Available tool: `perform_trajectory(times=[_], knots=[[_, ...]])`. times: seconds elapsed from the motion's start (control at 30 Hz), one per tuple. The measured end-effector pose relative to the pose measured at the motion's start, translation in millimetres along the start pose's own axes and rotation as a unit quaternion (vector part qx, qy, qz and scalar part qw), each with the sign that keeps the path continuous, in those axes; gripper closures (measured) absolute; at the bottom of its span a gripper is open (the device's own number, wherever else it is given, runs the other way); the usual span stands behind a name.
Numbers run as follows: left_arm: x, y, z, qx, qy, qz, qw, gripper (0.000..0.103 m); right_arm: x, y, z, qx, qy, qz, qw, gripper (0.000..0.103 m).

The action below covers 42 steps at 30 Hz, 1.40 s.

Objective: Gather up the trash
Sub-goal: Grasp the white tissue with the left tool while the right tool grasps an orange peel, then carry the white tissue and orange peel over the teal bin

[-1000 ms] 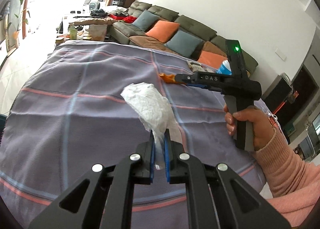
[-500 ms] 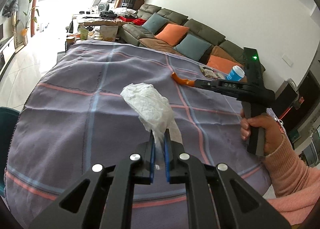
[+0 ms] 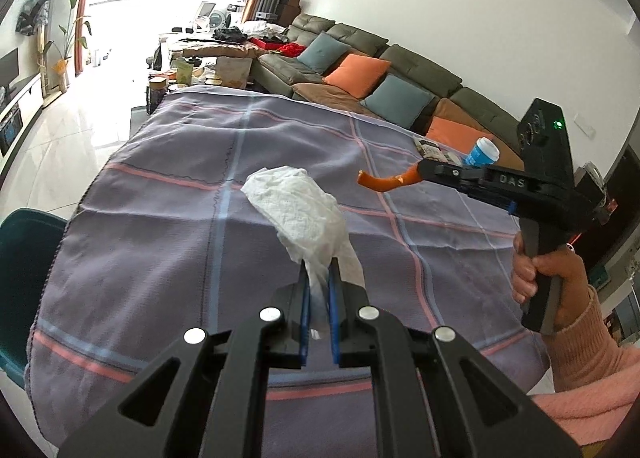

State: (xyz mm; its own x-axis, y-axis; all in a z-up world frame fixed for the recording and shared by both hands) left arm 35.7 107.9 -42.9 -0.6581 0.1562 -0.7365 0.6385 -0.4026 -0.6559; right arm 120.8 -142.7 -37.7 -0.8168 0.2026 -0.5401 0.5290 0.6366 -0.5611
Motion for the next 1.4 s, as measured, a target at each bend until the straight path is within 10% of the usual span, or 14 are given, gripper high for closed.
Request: perform_trajectory(times=[1.4], knots=[[27, -66, -60, -0.082, -0.047, 0.027, 0.9952, 0.094, 34, 38, -81, -0.091, -0.048, -0.051, 0.993, 0.091]])
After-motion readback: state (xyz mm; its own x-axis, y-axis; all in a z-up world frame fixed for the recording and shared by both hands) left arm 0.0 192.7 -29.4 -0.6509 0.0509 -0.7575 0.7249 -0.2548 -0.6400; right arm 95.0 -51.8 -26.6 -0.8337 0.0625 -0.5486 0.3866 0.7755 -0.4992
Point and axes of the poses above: each gripper's, at about its wrist camera, not at the fingertips, and y roughly the way its jaws point, z to its right, x to its underside, the point moved 1 cm from there along y, roughly the way its jaws point, and after that the axes turned 11 degrees about y, right-handed, at the moved point
